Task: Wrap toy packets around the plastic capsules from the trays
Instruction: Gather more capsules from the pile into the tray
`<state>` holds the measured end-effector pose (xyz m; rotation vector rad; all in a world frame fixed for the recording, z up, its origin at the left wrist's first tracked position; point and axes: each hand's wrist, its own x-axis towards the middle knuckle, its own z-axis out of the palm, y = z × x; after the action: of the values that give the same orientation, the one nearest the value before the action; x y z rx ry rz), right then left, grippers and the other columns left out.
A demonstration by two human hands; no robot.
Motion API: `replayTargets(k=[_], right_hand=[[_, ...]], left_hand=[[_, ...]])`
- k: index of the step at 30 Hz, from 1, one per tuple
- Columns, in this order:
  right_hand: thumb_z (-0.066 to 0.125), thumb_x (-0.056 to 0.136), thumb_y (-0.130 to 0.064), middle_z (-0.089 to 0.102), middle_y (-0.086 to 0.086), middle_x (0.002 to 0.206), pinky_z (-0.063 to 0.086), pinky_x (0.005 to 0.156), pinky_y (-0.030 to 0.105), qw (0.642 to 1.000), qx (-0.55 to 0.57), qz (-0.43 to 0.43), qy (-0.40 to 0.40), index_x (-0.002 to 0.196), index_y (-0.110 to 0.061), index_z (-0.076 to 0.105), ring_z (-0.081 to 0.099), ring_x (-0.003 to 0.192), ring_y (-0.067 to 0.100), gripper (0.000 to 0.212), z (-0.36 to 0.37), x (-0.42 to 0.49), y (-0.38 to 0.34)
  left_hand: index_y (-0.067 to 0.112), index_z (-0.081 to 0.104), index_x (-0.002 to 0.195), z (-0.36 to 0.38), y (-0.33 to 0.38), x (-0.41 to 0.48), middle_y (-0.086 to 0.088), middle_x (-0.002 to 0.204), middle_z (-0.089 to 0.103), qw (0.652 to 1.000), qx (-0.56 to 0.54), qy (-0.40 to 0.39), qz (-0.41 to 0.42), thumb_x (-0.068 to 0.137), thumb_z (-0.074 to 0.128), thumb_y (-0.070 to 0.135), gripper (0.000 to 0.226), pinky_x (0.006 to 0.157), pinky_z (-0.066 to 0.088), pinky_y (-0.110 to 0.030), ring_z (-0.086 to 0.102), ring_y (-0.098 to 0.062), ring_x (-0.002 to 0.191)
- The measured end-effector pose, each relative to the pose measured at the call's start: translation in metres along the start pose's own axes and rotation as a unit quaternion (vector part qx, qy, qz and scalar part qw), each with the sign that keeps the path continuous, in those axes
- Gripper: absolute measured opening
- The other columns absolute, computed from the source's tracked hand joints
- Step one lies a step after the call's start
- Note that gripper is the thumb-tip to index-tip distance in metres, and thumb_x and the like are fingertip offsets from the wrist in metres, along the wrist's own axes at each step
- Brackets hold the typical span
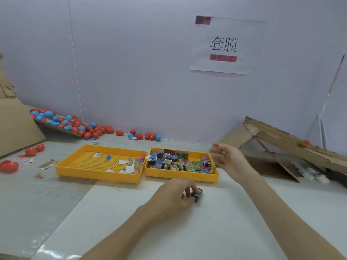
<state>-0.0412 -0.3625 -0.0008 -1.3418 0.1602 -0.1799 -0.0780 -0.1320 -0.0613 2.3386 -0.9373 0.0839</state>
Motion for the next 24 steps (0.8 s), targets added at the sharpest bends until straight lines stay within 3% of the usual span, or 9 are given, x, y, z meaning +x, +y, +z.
replayTargets(k=[4,8,10,13,17,20,24], right_hand=[[0.057,0.099,-0.008,0.075,0.004,0.084,0.05,0.063,0.023,0.968,-0.228,-0.094,-0.05,0.092,-0.014,0.074,0.066,0.069,0.014,0.019,0.013,-0.02,0.026],[0.066,0.09,-0.007,0.071,-0.012,0.085,0.045,0.071,0.017,0.873,-0.378,-0.302,-0.056,0.082,-0.024,0.072,0.064,0.082,0.01,0.02,0.02,-0.053,0.051],[0.066,0.085,-0.018,0.067,-0.012,0.088,0.043,0.073,0.016,0.84,-0.405,-0.346,-0.103,0.086,-0.027,0.07,0.062,0.086,0.015,0.01,0.023,-0.065,0.055],[0.066,0.083,-0.029,0.063,-0.013,0.093,0.044,0.076,0.019,0.819,-0.435,-0.331,-0.178,0.091,-0.032,0.068,0.06,0.092,0.014,0.008,0.028,-0.074,0.063],[0.07,0.086,-0.01,0.062,-0.016,0.098,0.047,0.077,0.024,0.783,-0.48,-0.334,-0.214,0.09,-0.03,0.07,0.059,0.096,0.013,0.021,0.03,-0.074,0.082],[0.066,0.087,0.001,0.062,-0.016,0.098,0.045,0.076,0.019,0.784,-0.481,-0.327,-0.216,0.089,-0.028,0.071,0.06,0.096,0.012,0.029,0.031,-0.07,0.082],[0.068,0.086,0.007,0.063,-0.015,0.099,0.046,0.074,0.018,0.783,-0.485,-0.328,-0.211,0.087,-0.026,0.071,0.062,0.094,0.012,0.034,0.033,-0.069,0.079]], left_hand=[[0.033,0.064,0.106,-0.001,-0.005,0.001,0.015,0.097,0.061,1.0,0.012,0.022,-0.002,0.094,0.063,0.02,0.018,0.074,0.054,-0.033,0.056,-0.006,0.081],[0.028,0.066,0.101,-0.009,-0.009,0.003,0.013,0.092,0.063,0.994,-0.007,0.107,-0.011,0.093,0.061,0.016,0.015,0.076,0.053,-0.037,0.057,-0.008,0.077],[0.026,0.068,0.095,-0.014,-0.008,0.004,0.011,0.087,0.064,0.985,-0.039,0.166,-0.013,0.092,0.061,0.015,0.014,0.072,0.053,-0.037,0.059,-0.011,0.073],[0.029,0.068,0.089,-0.024,-0.007,0.005,0.013,0.082,0.065,0.974,-0.059,0.216,-0.028,0.092,0.062,0.017,0.014,0.067,0.053,-0.034,0.059,-0.011,0.067],[0.037,0.066,0.085,-0.036,-0.016,0.009,0.015,0.082,0.066,0.974,-0.052,0.207,-0.078,0.091,0.062,0.021,0.017,0.066,0.053,-0.03,0.056,-0.004,0.066],[0.037,0.067,0.084,-0.048,-0.025,0.015,0.015,0.085,0.069,0.976,-0.047,0.181,-0.114,0.09,0.062,0.023,0.016,0.067,0.051,-0.027,0.057,0.0,0.071],[0.027,0.071,0.093,-0.076,-0.047,0.042,0.008,0.091,0.069,0.969,-0.033,0.19,-0.154,0.092,0.061,0.019,0.013,0.072,0.055,-0.03,0.064,-0.011,0.085]])
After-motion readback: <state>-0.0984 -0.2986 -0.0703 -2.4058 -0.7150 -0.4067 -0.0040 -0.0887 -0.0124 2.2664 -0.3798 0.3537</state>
